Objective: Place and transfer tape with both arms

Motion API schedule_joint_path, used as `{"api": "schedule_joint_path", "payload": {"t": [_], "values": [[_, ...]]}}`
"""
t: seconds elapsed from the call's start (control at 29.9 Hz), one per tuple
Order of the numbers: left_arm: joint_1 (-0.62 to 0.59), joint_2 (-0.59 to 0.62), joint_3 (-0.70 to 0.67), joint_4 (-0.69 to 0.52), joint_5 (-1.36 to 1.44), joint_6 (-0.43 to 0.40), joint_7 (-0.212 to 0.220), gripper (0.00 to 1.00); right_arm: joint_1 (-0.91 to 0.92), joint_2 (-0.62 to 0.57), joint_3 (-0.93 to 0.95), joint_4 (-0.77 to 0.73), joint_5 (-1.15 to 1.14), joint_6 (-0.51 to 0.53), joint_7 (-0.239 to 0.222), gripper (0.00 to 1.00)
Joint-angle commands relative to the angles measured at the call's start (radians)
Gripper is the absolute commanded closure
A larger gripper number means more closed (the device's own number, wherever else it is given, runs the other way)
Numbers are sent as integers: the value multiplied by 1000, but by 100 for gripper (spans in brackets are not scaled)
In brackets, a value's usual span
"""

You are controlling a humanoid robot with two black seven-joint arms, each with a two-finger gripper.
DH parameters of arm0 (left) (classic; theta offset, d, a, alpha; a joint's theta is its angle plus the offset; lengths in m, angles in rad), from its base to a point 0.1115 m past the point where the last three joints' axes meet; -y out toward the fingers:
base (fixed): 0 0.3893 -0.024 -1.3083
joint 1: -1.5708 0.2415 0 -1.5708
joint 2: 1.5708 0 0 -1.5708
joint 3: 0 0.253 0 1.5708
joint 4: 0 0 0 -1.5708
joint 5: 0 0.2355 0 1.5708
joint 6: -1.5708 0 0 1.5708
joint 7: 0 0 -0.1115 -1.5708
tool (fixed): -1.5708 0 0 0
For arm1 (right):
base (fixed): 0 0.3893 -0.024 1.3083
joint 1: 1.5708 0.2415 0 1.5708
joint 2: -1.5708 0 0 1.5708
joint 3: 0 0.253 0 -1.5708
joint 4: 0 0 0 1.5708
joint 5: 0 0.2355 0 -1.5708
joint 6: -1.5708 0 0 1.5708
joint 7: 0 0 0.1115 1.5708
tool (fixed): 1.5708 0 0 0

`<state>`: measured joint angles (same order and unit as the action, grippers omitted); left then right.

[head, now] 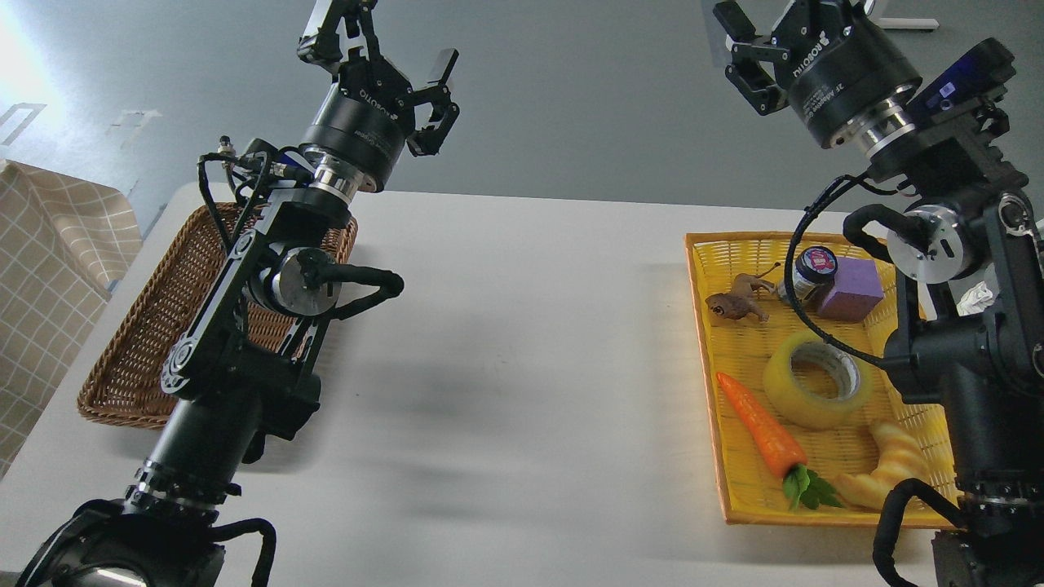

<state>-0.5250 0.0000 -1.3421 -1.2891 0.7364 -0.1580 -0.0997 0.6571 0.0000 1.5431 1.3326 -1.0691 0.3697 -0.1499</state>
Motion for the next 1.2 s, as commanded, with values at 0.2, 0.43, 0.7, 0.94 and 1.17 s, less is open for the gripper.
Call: {"api": "schedule_joint_path", "payload": {"t": [0.2, 0.43, 0.7, 0.94, 1.17], "values": [[0, 0, 1, 1, 0, 0, 0, 2, -4, 0, -14, -9, -2, 0, 0, 0], [0, 0, 0, -1, 1, 0, 0, 2, 2, 0, -17, -7, 0, 0, 1, 0], [2, 0, 1, -12, 1, 0, 0, 2, 9, 0, -17, -6, 1, 2, 1, 0], [2, 0, 0, -16, 1, 0, 0, 2, 9, 0, -17, 0, 1, 2, 0, 0], [2, 0, 0, -16, 1, 2, 0, 2, 4, 0, -15, 5, 1, 0, 1, 0]]}}
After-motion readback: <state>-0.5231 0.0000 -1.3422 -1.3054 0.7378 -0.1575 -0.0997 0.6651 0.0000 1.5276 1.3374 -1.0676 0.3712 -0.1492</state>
